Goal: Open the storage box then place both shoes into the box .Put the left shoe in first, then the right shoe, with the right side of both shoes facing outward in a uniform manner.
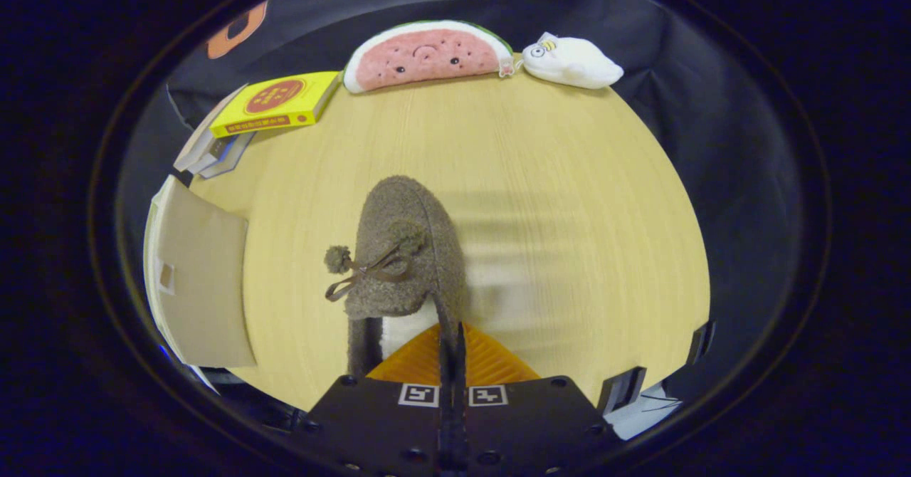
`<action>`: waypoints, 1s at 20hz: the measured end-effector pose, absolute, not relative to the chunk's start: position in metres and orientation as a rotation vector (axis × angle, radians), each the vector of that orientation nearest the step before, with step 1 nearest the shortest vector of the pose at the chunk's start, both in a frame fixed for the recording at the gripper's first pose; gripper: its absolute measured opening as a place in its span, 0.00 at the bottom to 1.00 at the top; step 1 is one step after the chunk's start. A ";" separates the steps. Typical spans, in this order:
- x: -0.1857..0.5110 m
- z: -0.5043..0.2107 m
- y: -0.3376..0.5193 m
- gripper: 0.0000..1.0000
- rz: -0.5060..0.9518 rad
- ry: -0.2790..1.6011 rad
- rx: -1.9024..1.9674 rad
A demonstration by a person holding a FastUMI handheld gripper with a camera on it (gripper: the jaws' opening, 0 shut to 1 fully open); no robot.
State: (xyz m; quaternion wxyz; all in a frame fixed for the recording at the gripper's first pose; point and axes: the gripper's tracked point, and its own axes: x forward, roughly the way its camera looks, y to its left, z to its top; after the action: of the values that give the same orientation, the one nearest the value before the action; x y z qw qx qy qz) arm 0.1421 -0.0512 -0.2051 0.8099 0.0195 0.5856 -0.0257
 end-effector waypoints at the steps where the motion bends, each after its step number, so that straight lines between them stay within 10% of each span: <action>1: 0.140 -0.193 -0.048 0.01 -0.051 1.232 0.070; 20: 0.102 -0.063 0.203 0.00 0.183 1.108 0.297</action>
State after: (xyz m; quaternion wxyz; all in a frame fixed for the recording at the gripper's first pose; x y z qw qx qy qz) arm 0.1025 0.2033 -0.0629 0.8359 0.1403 0.5235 0.0866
